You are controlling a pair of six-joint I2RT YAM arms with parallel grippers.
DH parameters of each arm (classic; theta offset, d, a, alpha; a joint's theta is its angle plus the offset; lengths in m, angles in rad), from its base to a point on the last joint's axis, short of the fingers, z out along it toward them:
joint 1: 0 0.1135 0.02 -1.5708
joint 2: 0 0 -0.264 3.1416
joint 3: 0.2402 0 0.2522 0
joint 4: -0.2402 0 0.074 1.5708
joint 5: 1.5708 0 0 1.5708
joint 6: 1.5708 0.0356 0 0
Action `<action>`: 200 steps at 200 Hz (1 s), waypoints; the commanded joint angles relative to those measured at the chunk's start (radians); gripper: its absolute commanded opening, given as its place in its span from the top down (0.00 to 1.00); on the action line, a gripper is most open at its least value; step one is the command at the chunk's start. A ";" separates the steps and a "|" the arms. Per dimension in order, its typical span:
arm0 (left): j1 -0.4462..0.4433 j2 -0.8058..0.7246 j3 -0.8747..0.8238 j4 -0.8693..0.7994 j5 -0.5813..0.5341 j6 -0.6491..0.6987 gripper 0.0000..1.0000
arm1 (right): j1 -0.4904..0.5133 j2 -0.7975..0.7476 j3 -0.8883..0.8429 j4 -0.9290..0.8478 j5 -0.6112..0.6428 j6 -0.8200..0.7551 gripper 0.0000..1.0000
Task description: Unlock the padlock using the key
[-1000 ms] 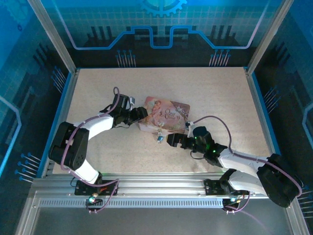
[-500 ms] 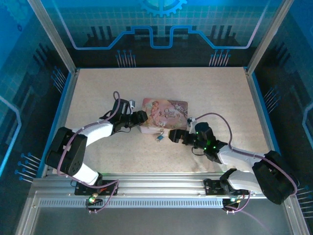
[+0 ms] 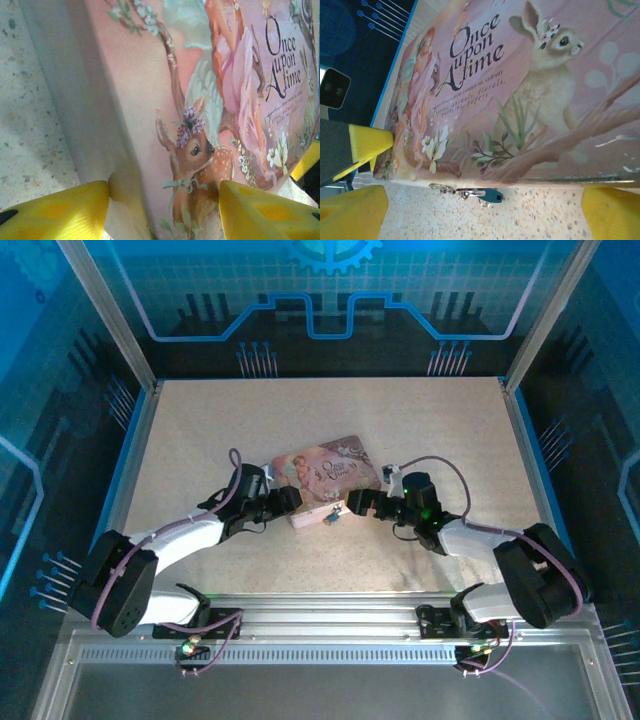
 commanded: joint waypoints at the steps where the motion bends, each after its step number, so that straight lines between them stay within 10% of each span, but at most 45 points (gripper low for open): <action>1: -0.024 -0.011 -0.052 -0.088 -0.009 -0.033 0.40 | -0.014 0.029 0.037 0.098 -0.051 -0.043 0.00; 101: -0.049 -0.070 -0.079 -0.082 -0.034 -0.075 0.37 | -0.025 0.008 -0.074 0.238 -0.123 -0.089 0.00; 200: -0.049 -0.107 -0.099 -0.050 -0.036 -0.107 0.37 | 0.109 0.143 -0.150 0.488 -0.066 -0.112 0.28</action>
